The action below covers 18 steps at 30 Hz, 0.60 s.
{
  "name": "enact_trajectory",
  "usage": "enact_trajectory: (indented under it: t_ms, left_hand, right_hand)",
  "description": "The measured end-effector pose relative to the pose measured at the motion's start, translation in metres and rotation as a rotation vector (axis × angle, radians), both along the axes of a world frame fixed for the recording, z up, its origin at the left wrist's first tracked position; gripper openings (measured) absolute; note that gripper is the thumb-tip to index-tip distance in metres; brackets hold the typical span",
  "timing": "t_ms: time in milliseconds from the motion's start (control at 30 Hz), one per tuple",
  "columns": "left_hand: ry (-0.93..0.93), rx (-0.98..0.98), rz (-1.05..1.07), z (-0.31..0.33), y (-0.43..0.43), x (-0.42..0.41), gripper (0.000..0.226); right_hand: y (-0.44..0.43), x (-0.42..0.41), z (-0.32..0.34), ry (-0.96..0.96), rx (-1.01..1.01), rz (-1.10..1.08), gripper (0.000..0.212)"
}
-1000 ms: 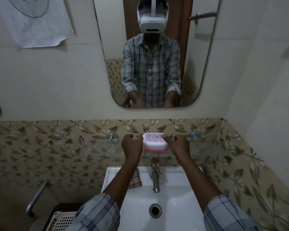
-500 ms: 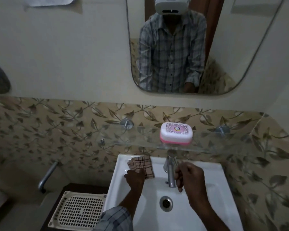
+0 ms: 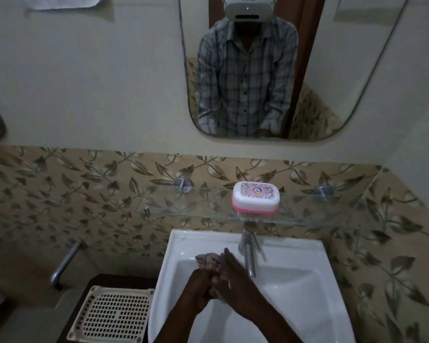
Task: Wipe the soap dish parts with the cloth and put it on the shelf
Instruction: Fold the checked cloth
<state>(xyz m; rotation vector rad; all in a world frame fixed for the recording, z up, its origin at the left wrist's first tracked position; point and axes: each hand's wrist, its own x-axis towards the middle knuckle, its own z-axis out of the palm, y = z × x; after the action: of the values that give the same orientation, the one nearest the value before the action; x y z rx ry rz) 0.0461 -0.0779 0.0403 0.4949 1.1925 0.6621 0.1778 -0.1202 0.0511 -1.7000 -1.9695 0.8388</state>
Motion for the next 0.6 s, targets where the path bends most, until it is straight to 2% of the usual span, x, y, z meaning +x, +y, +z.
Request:
enact_trajectory:
  t_ms: [100,200,300,367,400,467,533,600]
  left_hand:
    - [-0.277,-0.002,0.12,0.006,-0.021,-0.011,0.028]
    - [-0.296,0.073,0.133,0.012,-0.023,-0.016,0.028]
    - [-0.342,0.079,0.144,0.017,-0.019,-0.014,0.03]
    - [-0.457,0.014,0.189,0.019,-0.014,-0.017,0.038]
    - [-0.524,-0.02,0.188,0.021,-0.011,-0.02,0.042]
    - [-0.604,-0.026,0.125,0.023,-0.009,-0.025,0.046]
    - [-0.556,-0.02,0.091,0.026,-0.011,-0.027,0.044]
    - [-0.503,0.006,0.093,0.026,-0.01,-0.026,0.04]
  right_hand:
    - [-0.004,-0.014,-0.016,-0.163,0.006,0.185,0.08]
    - [-0.009,-0.019,-0.014,-0.159,0.131,0.21,0.086]
    - [-0.011,-0.021,-0.008,-0.2,0.432,0.108,0.066]
    - [-0.015,-0.021,-0.012,-0.18,0.702,0.042,0.05]
    - [-0.018,-0.02,-0.017,-0.144,0.763,0.026,0.044]
    - [-0.024,-0.014,-0.021,-0.035,0.655,-0.04,0.038]
    - [-0.025,-0.006,-0.018,0.072,0.507,-0.091,0.036]
    - [-0.022,-0.003,-0.006,0.288,0.438,-0.147,0.036]
